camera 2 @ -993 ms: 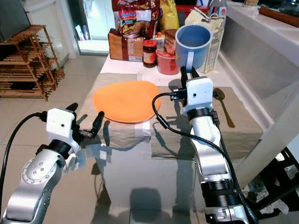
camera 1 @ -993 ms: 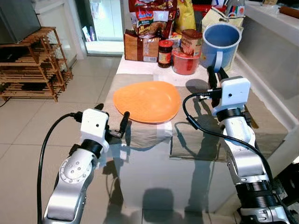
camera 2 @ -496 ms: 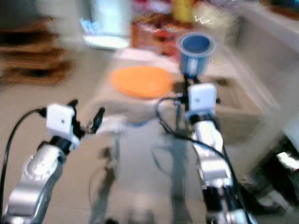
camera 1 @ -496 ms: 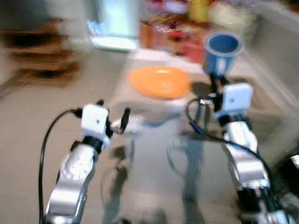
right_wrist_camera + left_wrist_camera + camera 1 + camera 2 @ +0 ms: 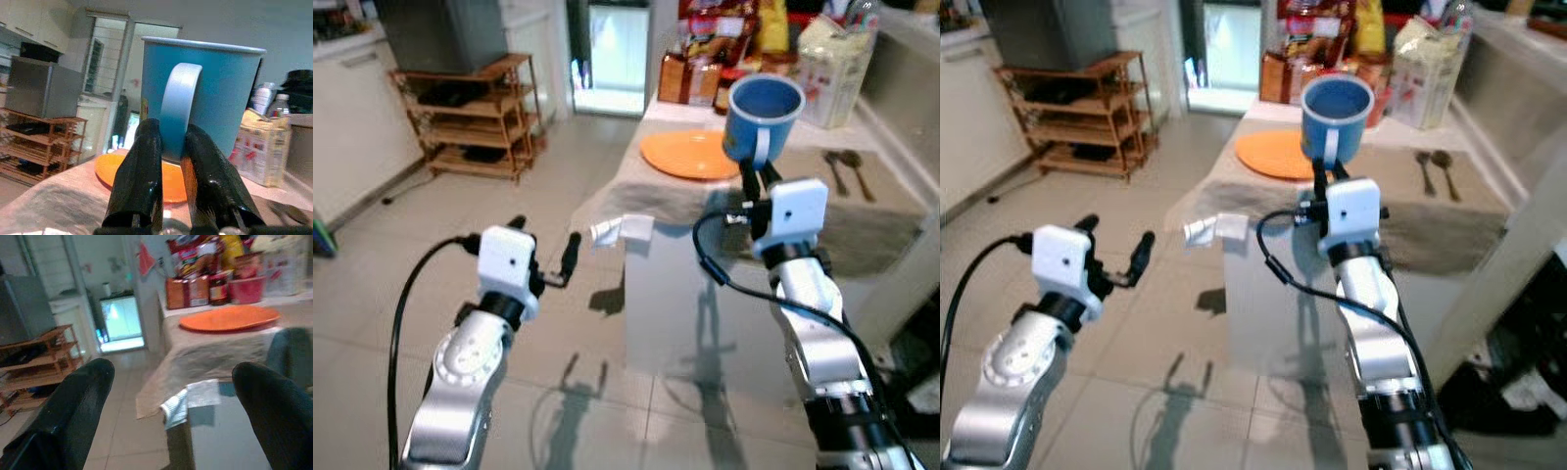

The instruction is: Setting the table

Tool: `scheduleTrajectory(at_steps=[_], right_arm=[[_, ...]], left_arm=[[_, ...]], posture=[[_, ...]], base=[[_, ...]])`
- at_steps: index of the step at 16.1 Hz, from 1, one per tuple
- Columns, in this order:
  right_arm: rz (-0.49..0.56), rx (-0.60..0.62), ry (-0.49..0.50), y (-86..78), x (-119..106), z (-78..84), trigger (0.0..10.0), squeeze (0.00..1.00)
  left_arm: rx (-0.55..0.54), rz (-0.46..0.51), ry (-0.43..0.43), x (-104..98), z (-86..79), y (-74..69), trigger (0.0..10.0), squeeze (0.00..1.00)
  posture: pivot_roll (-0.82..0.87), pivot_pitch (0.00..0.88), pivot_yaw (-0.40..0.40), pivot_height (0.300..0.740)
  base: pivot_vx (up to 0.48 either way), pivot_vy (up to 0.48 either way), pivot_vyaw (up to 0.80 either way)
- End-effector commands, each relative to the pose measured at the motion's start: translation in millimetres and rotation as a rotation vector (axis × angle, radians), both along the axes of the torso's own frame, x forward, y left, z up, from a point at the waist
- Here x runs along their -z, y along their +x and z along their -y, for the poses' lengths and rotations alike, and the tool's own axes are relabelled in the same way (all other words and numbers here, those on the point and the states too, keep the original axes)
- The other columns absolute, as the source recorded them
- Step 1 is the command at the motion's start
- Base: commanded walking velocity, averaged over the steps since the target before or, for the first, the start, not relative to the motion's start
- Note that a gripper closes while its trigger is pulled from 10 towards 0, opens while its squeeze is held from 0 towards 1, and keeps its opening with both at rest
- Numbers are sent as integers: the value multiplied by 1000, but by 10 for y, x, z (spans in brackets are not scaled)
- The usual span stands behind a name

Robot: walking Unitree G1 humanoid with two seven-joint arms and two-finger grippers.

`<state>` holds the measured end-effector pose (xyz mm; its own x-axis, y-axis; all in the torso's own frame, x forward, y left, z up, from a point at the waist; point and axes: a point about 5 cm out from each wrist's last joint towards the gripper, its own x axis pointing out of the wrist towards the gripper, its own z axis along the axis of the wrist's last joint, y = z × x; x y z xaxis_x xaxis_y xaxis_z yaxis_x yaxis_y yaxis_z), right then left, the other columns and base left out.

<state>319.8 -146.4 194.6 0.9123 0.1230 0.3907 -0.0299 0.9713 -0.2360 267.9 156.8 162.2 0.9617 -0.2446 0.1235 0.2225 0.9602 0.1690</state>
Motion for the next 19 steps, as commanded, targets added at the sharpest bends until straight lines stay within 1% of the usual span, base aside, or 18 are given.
scheduleTrajectory(at_steps=[1, 4, 8, 13, 19], right_arm=[[5, 8, 0, 8, -26, 28, 0, 0], [-7, 11, 0, 18, 0, 34, 0, 0], [-17, 10, -1, 20, 30, 22, 0, 0], [-26, 1, -5, 13, 61, 7, 0, 0], [-32, -3, -7, 4, 79, -1, 0, 0]], left_arm=[[20, 16, -6, -49, 37, 9, 10000, 0], [27, 16, 5, -43, 51, 12, 10000, 0], [1, -7, 39, 8, 27, 43, 10000, 0], [-50, -34, 13, 58, 1, 88, 10000, 0], [-84, -37, 13, 56, -17, 127, 10000, 0]], posture=[[4, 0, 10, 736], [4, 0, 11, 736], [5, 0, 13, 736], [5, 0, 12, 736], [2, 0, 17, 736]], base=[[0, -480, 0], [0, -480, 0], [0, -472, 0], [0, -461, 0], [0, -461, 0]])
